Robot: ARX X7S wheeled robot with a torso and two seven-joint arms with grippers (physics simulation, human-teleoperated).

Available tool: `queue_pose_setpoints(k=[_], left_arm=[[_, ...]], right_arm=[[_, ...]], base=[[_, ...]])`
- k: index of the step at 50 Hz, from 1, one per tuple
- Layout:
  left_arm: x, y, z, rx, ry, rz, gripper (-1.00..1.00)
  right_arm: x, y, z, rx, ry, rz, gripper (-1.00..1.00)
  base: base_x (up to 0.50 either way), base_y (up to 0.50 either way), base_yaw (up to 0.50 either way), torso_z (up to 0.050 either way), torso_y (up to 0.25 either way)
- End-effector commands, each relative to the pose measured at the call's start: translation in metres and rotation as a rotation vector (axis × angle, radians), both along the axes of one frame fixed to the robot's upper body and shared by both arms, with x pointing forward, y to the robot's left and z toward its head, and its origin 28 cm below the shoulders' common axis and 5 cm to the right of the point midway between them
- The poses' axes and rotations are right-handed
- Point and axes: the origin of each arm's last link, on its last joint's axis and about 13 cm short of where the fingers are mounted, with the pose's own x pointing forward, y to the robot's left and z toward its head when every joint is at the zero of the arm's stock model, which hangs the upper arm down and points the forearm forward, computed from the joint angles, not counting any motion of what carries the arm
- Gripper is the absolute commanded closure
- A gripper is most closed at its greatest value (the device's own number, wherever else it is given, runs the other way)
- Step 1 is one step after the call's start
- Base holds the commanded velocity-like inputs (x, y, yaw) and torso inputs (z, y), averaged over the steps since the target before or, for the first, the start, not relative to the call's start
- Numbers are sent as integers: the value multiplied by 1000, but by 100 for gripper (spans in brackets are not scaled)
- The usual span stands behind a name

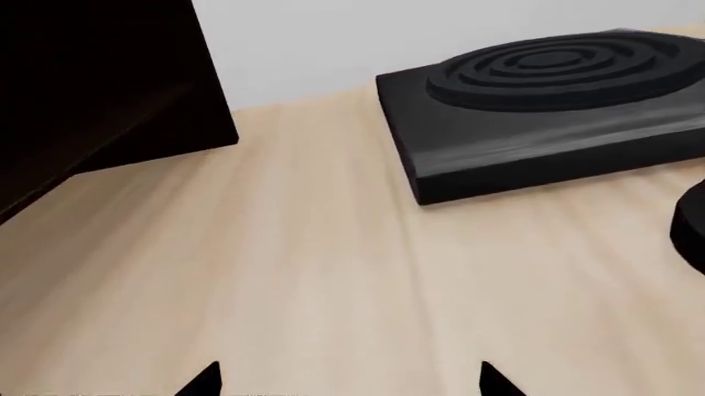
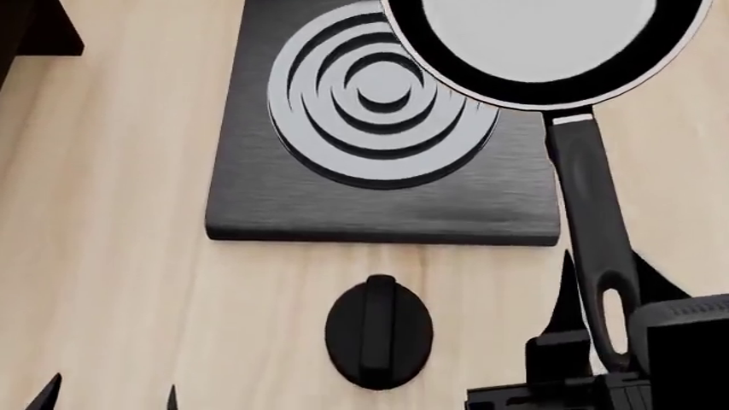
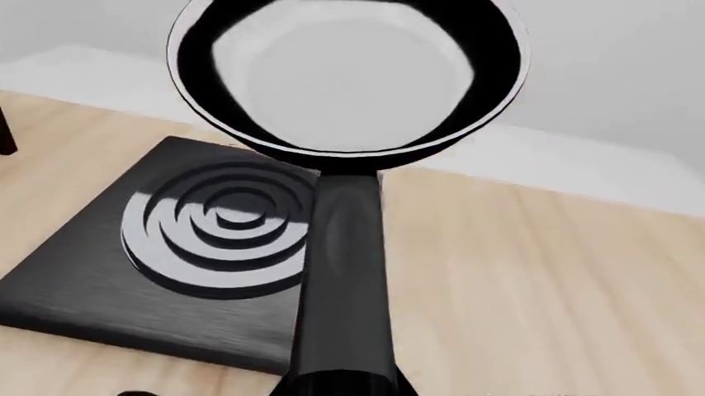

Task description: Put the frying pan under the cabinet shelf.

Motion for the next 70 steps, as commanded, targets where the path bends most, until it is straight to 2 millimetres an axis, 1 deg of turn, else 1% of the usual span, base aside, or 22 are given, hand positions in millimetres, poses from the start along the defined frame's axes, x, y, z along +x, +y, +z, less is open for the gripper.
queue_pose_setpoints(k=[1,9,13,18,20,22,25,31,39,44,56,61,70], left_arm=[[0,1,-1,5,10,4,-100],[0,1,-2,-13,9,-5,-100],[0,2,-2,-37,6,-8,-100],[-2,2,-1,-63,17,-16,-100],[-3,1,0,-43,26,-17,-100],[-6,1,5,-43,35,-35,-100],[-12,0,4,-28,73,-51,-100],[-34,1,14,-18,111,-76,-100],[-48,3,23,-6,120,-69,-100],[-55,2,28,-3,118,-76,-100],[-61,0,31,-14,127,-84,-100],[-65,-1,30,-25,130,-101,-100],[-68,-2,30,-46,120,-106,-100]], right_arm=[[-10,1,19,-39,-113,-12,100],[-14,8,23,-31,-123,43,100],[-12,13,23,-40,-110,80,100],[-11,13,22,-43,-93,93,100],[-11,13,22,-44,-91,98,100],[-10,14,21,-46,-85,102,100],[-9,15,21,-44,-78,112,100],[-4,20,17,-44,-48,158,100],[-4,23,19,-43,-35,185,100],[-4,24,17,-42,4,195,100],[-2,25,29,-82,51,218,100],[-3,28,30,-100,75,235,100],[0,34,32,-118,98,266,100]], base=[[0,0,0,27,-213],[1,0,0,27,-198],[3,0,-1,13,-33],[2,-1,-1,0,0],[0,-1,-1,0,0],[0,-1,-1,0,0],[0,0,0,0,0],[0,0,0,0,0],[0,0,0,0,0],[0,0,0,0,3],[0,0,0,0,2],[0,0,0,0,2],[0,0,0,0,2]])
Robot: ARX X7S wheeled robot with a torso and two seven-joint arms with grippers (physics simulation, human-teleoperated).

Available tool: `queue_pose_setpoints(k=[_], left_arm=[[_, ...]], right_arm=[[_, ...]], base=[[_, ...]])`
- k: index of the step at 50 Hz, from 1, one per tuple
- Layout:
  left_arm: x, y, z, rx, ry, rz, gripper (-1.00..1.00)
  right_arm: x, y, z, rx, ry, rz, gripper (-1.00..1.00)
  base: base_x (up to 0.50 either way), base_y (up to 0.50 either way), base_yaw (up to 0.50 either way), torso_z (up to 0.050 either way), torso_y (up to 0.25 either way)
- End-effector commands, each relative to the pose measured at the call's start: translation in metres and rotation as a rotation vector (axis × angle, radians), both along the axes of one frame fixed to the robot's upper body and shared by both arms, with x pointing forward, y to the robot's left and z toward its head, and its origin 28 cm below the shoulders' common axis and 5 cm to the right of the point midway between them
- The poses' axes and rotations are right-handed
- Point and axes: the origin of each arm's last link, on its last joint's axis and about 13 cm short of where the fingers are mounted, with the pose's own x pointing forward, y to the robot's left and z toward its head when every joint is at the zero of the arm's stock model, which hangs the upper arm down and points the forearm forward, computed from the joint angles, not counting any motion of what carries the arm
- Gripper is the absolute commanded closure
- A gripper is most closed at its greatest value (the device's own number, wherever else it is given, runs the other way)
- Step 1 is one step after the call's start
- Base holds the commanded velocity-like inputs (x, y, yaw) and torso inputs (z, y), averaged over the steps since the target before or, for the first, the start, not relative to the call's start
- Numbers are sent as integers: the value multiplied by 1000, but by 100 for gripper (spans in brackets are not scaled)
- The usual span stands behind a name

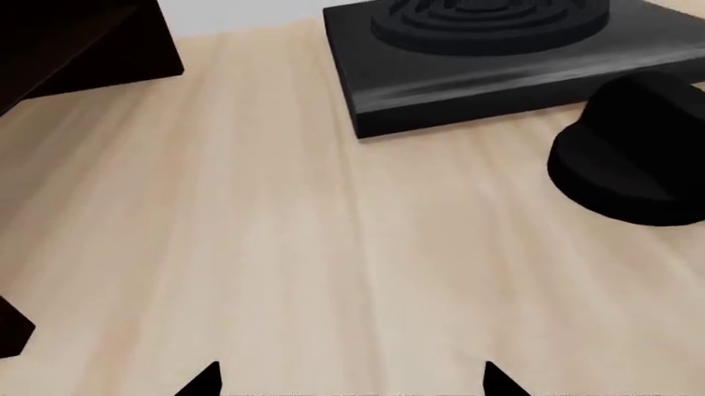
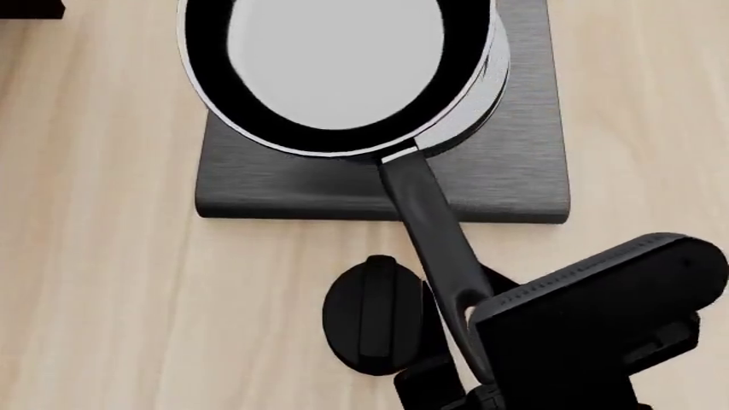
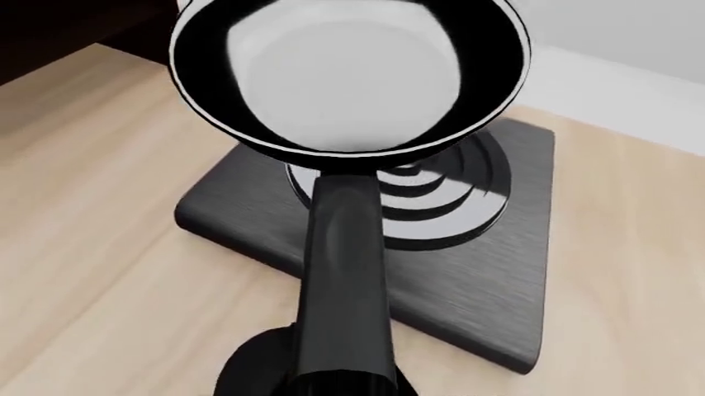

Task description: Put the frying pan under the cabinet shelf.

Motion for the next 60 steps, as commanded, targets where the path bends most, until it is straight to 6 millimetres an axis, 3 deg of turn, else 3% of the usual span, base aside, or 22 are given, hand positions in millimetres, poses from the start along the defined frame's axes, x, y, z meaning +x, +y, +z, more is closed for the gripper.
queue_pose_setpoints(k=[1,11,35,60], left_arm=[[-6,-2,0,-19,-1,-11,-100],[-14,-3,2,-26,0,-18,-100],[-40,0,40,5,-38,-25,-100],[-54,6,47,22,-58,-14,-100]], right_arm=[[5,4,12,-21,-39,13,100],[9,11,20,-38,-33,51,100],[22,20,18,-31,-6,126,100],[42,34,17,-37,85,211,100]], base=[[0,0,0,0,0],[0,0,0,0,2],[0,0,0,1,2],[0,0,0,0,2]])
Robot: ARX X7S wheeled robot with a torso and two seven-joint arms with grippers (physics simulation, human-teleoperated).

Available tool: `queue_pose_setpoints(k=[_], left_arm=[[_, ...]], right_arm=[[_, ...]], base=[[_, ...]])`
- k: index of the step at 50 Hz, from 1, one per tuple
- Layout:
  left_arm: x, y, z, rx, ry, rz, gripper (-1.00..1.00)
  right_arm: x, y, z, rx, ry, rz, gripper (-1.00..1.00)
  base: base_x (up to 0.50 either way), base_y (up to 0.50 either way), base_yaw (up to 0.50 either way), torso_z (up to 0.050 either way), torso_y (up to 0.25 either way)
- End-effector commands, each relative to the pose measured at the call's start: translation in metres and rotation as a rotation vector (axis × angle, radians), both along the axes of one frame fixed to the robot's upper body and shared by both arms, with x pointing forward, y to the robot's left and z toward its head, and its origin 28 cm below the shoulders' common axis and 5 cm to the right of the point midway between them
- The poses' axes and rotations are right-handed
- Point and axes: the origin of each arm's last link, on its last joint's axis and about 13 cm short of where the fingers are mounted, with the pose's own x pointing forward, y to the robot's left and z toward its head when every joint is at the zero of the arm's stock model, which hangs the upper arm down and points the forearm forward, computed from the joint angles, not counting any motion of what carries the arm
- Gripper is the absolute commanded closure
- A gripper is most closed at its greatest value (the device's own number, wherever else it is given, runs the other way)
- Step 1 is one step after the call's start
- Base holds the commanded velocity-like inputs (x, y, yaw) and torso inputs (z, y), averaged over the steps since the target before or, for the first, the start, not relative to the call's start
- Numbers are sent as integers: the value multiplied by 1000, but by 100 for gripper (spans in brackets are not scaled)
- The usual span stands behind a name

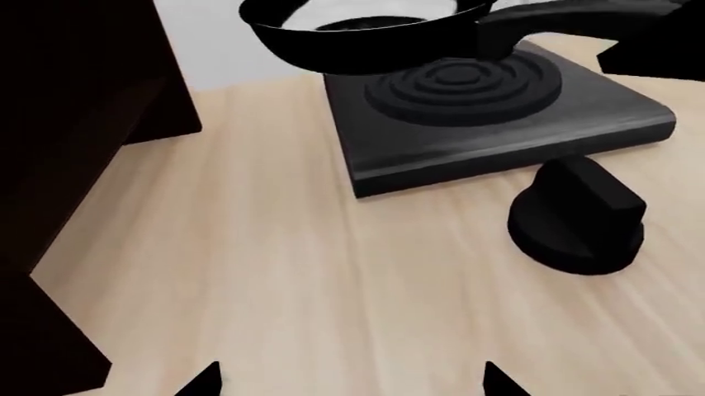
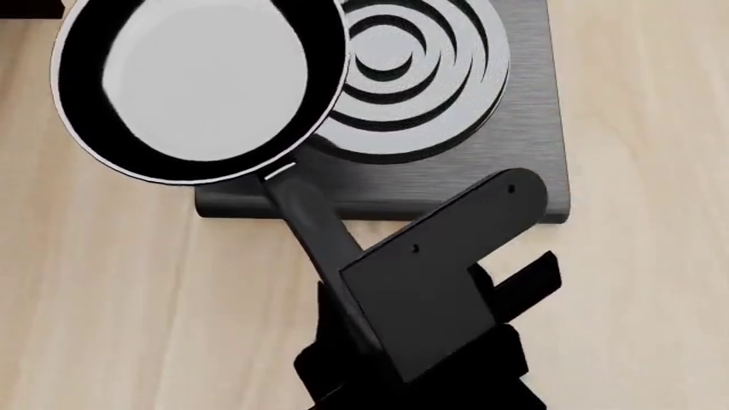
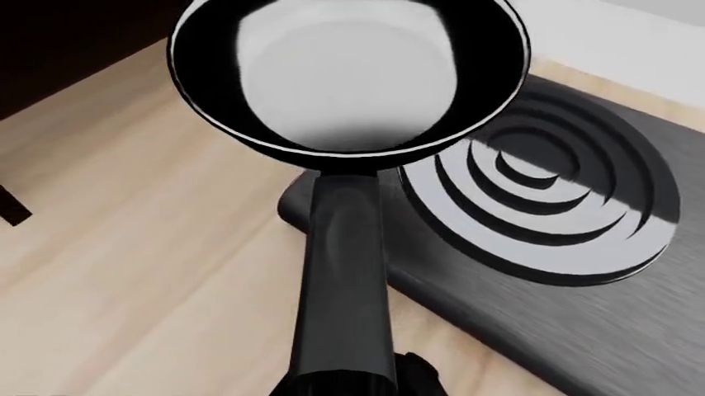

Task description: Put the frying pan under the cabinet shelf.

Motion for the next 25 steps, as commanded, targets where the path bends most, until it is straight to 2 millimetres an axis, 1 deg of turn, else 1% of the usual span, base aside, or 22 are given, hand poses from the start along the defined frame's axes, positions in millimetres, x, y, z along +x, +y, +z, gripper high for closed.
queue_pose_setpoints(k=[1,17,25], left_arm=[[-7,4,4,11,-16,12,-100],[-9,4,7,1,-26,16,-100],[-9,3,6,-6,-25,11,-100]], right_arm=[[13,6,5,18,-9,24,100],[16,11,4,-14,31,56,100],[17,12,7,-48,44,64,100]], base=[[0,0,0,0,0],[0,0,0,1,2],[0,0,0,1,3]])
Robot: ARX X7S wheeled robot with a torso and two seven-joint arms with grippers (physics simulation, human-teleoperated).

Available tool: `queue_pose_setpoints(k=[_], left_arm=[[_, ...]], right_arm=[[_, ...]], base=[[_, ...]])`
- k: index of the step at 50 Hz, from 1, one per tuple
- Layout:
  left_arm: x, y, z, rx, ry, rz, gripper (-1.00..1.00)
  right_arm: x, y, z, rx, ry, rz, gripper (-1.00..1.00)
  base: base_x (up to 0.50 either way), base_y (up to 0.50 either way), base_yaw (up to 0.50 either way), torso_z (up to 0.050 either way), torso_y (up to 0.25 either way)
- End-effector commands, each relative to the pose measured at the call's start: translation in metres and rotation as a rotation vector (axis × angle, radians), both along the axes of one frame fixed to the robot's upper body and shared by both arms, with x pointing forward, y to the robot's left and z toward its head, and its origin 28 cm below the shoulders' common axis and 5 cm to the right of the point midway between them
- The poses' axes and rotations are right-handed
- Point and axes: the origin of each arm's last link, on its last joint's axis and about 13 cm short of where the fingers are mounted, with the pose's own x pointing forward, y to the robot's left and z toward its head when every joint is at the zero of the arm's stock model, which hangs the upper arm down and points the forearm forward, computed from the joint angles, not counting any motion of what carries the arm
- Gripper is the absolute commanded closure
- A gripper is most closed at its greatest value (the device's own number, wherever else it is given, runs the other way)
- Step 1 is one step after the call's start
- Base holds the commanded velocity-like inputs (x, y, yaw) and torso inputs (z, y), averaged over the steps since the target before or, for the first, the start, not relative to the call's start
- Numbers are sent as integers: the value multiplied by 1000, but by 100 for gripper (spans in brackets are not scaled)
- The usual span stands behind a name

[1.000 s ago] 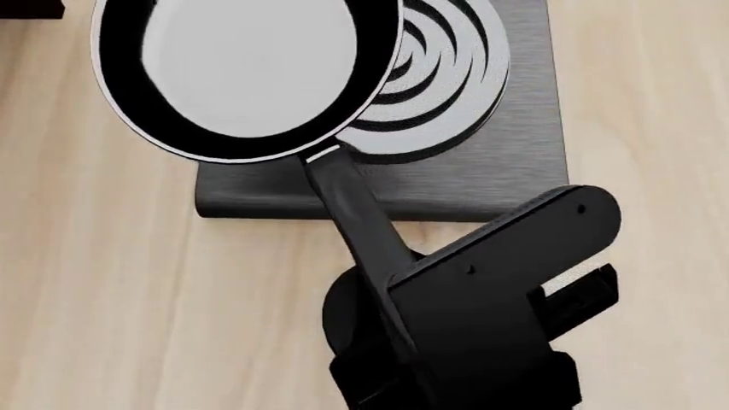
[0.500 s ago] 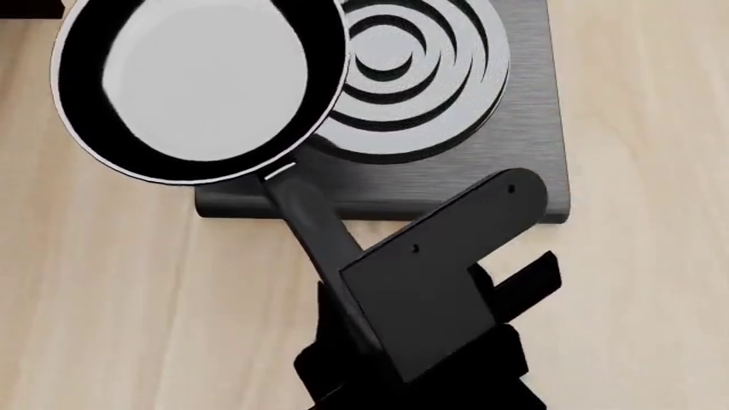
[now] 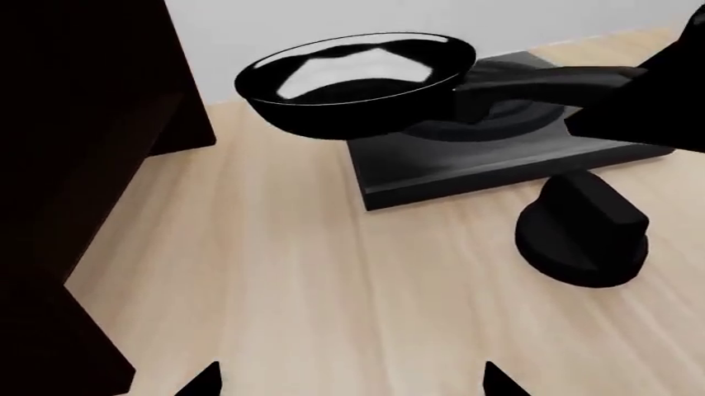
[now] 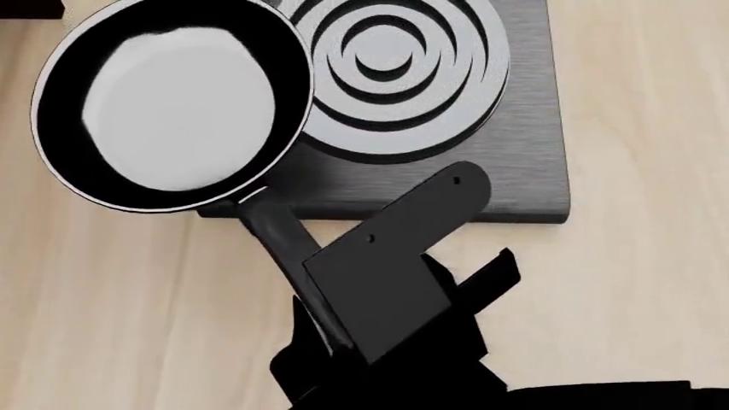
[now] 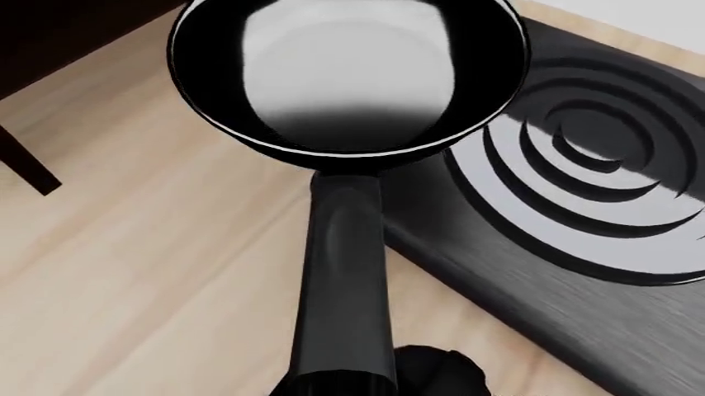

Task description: Put the frying pan under the cabinet shelf.

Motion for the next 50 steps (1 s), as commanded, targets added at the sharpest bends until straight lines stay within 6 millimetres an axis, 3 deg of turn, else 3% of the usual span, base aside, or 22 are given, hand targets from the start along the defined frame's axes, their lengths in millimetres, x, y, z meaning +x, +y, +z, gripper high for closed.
queue_pose_setpoints(k=[1,27,50], left_arm=[[-1,0,0,-9,-1,-2,-100],[-3,0,-3,-22,9,-5,-100],[-5,1,-7,-41,16,-3,-100]], right_arm=[[4,2,9,-20,-34,11,100],[6,11,7,-94,-6,57,100],[15,21,23,-189,-20,84,100]], base=[[0,0,0,0,0],[0,0,0,0,2],[0,0,0,0,2]])
